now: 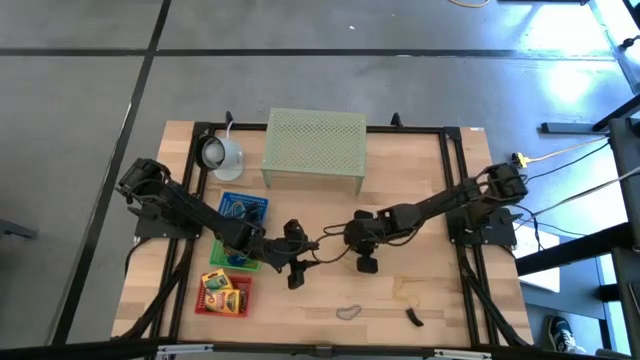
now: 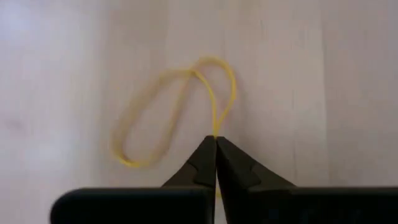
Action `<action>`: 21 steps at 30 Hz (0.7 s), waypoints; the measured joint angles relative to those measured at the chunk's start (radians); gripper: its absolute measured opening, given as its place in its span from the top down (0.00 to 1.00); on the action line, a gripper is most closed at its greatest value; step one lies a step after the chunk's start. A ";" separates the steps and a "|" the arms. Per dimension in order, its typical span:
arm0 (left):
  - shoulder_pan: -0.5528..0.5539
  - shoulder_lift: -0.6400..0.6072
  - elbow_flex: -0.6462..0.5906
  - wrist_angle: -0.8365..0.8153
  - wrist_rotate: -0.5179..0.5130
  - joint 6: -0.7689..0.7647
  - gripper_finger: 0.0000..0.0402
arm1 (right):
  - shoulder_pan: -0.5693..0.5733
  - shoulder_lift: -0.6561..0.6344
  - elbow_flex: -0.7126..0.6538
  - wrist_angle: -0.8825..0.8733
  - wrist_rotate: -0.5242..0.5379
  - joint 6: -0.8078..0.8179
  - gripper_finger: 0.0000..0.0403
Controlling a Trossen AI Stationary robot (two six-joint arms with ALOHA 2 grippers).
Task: Pick & Place Office Desk Supplies
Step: Put the yellow rubber band into the blue bin
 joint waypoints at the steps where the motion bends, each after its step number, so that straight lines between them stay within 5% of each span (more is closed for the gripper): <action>1: 0.000 0.000 0.000 0.000 -0.001 0.006 0.53 | 0.000 -0.022 0.002 0.007 0.001 0.000 0.99; 10: 0.000 0.000 0.000 0.041 -0.121 0.108 0.49 | 0.032 -0.169 0.007 0.067 0.028 0.020 0.99; 21: 0.023 0.000 0.000 0.237 -0.124 0.266 0.41 | 0.083 -0.233 0.008 0.136 0.160 -0.062 0.99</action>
